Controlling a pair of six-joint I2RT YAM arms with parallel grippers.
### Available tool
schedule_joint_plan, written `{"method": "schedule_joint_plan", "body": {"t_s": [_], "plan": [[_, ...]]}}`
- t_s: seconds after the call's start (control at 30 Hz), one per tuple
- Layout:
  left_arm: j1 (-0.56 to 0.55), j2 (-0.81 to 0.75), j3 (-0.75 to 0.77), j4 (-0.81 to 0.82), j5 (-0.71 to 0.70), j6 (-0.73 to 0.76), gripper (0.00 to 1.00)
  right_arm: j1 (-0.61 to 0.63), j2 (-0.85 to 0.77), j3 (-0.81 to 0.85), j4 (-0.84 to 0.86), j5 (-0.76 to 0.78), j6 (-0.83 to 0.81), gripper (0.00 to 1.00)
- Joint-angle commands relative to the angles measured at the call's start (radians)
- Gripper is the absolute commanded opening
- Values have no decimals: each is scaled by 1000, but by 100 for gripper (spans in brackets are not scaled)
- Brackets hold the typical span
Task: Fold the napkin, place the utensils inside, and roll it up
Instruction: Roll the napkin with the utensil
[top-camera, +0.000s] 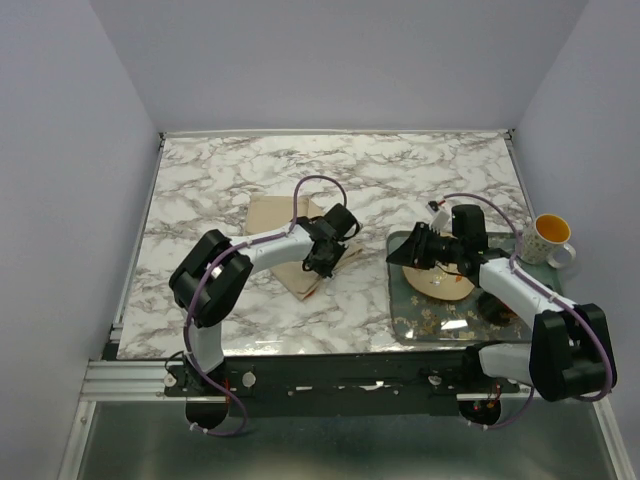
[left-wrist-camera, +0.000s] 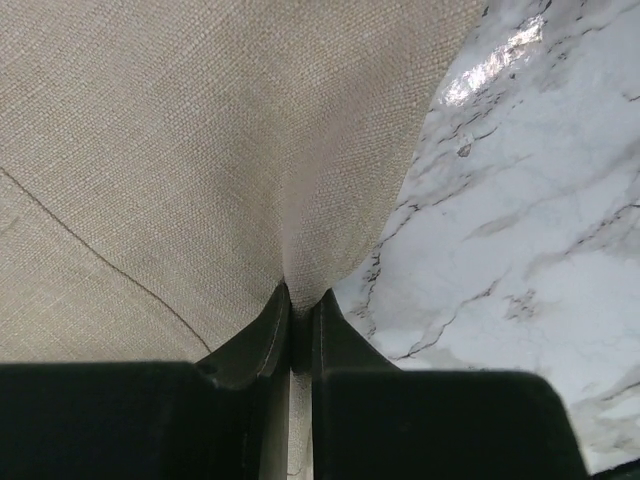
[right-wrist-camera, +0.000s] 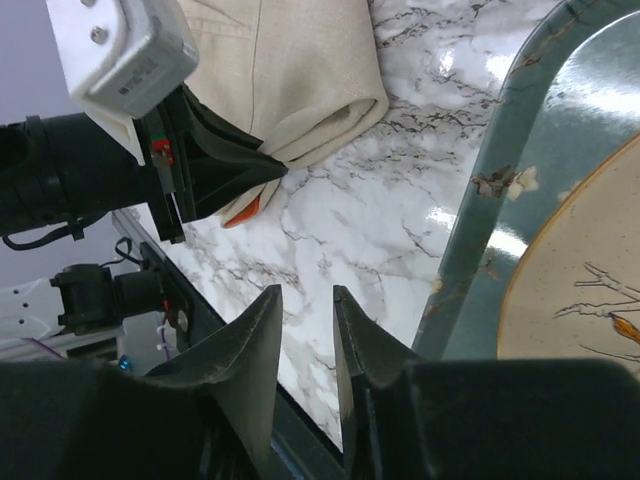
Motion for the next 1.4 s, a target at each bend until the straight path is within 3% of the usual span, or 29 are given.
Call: {"method": "schedule_joint_plan", "body": {"t_s": [0.0,0.23,0.5,0.7,0.9,1.03,1.27,1.37], "plan": [[48,42,-53,26,229,-59,0,39,43,33,77,-37,61,37],[125,20,-81,98,461,-102,0,109,119,44,167,2,159,55],[197,13,-131,200,657,-168,0,223,228,85,210,198,396,60],[243,7,-191,306,758,-226,0,302,245,122,123,419,500,68],[257,10,-227,381,811,-271,0,361,316,150,94,480,581,74],[258,14,-230,421,844,-298,0,417,356,202,49,511,548,74],[272,20,-228,415,852,-297,0,424,296,248,-27,577,257,75],[274,17,-239,423,851,-303,0,424,281,233,-55,601,318,75]]}}
